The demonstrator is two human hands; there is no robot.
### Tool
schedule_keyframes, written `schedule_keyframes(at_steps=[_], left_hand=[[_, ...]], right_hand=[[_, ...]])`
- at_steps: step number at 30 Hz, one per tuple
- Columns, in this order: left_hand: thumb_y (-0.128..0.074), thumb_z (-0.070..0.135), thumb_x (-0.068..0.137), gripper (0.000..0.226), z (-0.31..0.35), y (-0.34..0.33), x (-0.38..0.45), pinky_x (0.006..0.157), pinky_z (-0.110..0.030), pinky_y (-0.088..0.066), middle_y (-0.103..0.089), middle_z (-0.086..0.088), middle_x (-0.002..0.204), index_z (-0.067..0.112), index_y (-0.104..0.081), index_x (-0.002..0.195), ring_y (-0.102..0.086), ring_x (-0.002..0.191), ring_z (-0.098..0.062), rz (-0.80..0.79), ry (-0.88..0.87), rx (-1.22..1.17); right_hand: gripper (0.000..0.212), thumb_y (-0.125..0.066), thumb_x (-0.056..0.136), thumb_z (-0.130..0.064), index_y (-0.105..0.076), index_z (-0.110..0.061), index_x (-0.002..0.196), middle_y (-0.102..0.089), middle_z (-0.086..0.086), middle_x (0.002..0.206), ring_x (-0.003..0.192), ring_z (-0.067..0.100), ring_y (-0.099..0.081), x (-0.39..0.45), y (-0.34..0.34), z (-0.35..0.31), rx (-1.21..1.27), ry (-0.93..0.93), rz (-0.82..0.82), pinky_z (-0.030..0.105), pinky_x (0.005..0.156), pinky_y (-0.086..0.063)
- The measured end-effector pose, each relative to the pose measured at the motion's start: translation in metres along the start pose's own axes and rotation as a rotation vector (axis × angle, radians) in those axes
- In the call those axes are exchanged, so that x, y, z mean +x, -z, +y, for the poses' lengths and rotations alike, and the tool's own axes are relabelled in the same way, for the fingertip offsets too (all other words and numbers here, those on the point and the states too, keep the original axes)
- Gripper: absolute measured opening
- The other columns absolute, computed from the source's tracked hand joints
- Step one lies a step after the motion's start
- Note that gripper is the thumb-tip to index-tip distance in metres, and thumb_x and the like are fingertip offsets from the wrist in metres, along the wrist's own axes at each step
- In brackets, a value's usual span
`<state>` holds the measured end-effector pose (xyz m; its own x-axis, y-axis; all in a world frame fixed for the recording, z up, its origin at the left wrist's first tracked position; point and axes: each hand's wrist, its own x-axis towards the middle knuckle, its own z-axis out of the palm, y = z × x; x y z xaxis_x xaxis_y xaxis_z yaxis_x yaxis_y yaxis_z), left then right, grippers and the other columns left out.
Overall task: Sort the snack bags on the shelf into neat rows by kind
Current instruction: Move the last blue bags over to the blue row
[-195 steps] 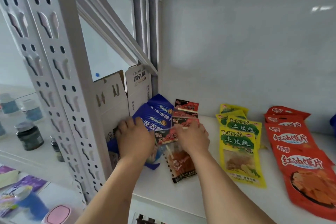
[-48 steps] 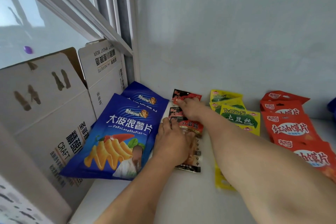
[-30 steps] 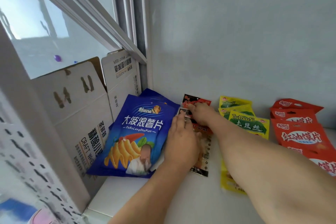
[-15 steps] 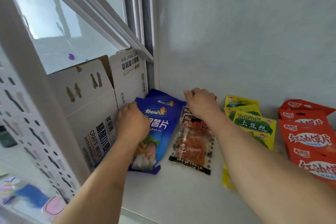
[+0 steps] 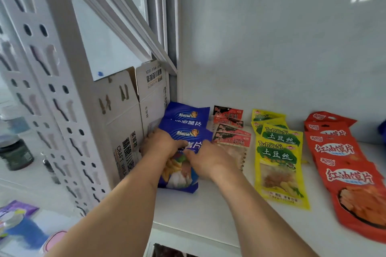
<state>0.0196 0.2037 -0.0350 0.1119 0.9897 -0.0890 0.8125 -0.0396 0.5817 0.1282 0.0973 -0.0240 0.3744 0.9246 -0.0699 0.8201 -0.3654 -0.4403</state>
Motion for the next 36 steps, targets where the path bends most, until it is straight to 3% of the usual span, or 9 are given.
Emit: schedule_keyframes(at_steps=[6,10,14,19,21,23,26,30,36], left_hand=[[-0.083,0.066,0.060,0.108,-0.003,0.005,0.003,0.106,-0.050,-0.043,-0.054,-0.015,0.138,0.015,-0.039,0.144,-0.052,0.125,-0.036,-0.071,0.131,-0.119],[-0.088,0.053,0.063,0.091,-0.002,0.003,-0.002,0.101,-0.048,-0.049,-0.063,-0.013,0.127,0.013,-0.049,0.135,-0.062,0.112,-0.033,-0.117,0.109,-0.303],[-0.071,0.052,0.085,0.059,0.003,0.013,0.005,0.092,-0.046,-0.056,-0.069,-0.014,0.105,0.005,-0.059,0.119,-0.068,0.094,-0.032,-0.038,0.151,-0.486],[-0.049,0.035,0.103,0.047,0.011,0.028,0.014,0.095,-0.044,-0.054,-0.063,-0.022,0.120,-0.005,-0.056,0.129,-0.063,0.105,-0.036,0.002,0.232,-0.608],[-0.050,0.031,0.103,0.042,0.015,0.030,0.015,0.096,-0.043,-0.054,-0.065,-0.023,0.116,-0.004,-0.056,0.126,-0.064,0.103,-0.036,-0.046,0.249,-0.643],[-0.054,0.025,0.102,0.032,0.018,0.032,0.015,0.095,-0.044,-0.055,-0.067,-0.022,0.103,-0.003,-0.056,0.116,-0.066,0.088,-0.033,-0.126,0.279,-0.745],[-0.056,0.017,0.101,0.022,0.021,0.038,0.015,0.100,-0.048,-0.052,-0.067,-0.025,0.116,-0.004,-0.054,0.108,-0.065,0.096,-0.034,-0.179,0.283,-0.768],[-0.059,0.017,0.099,0.035,0.026,0.052,0.018,0.102,-0.050,-0.050,-0.064,-0.027,0.124,-0.007,-0.051,0.124,-0.064,0.113,-0.038,-0.108,0.224,-0.667],[-0.065,0.020,0.096,0.036,0.023,0.054,0.019,0.094,-0.052,-0.055,-0.068,-0.023,0.114,0.000,-0.051,0.123,-0.069,0.100,-0.037,-0.057,0.246,-0.878]], right_hand=[[0.054,-0.059,0.089,-0.053,-0.050,-0.020,0.132,-0.064,0.005,0.121,0.104,0.026,-0.063,-0.004,-0.002,-0.005,0.096,-0.082,-0.005,0.036,0.086,-0.052],[0.055,-0.066,0.085,-0.052,-0.054,-0.023,0.130,-0.065,0.003,0.121,0.103,0.023,-0.063,-0.006,0.001,-0.004,0.160,-0.084,-0.010,0.035,0.086,-0.053],[0.049,-0.075,0.079,-0.044,-0.060,-0.025,0.122,-0.068,0.001,0.115,0.097,0.020,-0.065,-0.002,0.002,0.001,0.254,-0.085,-0.039,0.039,0.089,-0.055],[0.040,-0.083,0.074,-0.042,-0.062,-0.023,0.102,-0.071,0.001,0.102,0.090,0.021,-0.068,0.005,0.005,0.009,0.431,-0.137,-0.082,0.041,0.086,-0.058],[0.044,-0.084,0.071,-0.045,-0.064,-0.020,0.101,-0.071,0.000,0.096,0.086,0.019,-0.069,0.004,0.008,0.011,0.453,-0.162,-0.102,0.036,0.077,-0.060],[0.040,-0.085,0.071,-0.046,-0.059,-0.023,0.092,-0.067,-0.005,0.085,0.074,0.011,-0.065,0.004,0.012,0.013,0.471,-0.174,-0.115,0.023,0.052,-0.052],[0.038,-0.085,0.072,-0.043,-0.055,-0.025,0.087,-0.061,-0.009,0.078,0.065,0.006,-0.059,0.004,0.015,0.014,0.502,-0.173,-0.119,0.016,0.040,-0.038],[0.035,-0.086,0.073,-0.040,-0.057,-0.023,0.085,-0.060,-0.010,0.078,0.067,0.005,-0.057,0.004,0.016,0.012,0.579,-0.159,-0.107,0.018,0.046,-0.040],[0.048,-0.087,0.072,-0.035,-0.061,-0.012,0.105,-0.066,-0.003,0.092,0.077,0.011,-0.062,0.003,0.012,0.009,0.802,-0.194,-0.060,0.024,0.058,-0.048]])
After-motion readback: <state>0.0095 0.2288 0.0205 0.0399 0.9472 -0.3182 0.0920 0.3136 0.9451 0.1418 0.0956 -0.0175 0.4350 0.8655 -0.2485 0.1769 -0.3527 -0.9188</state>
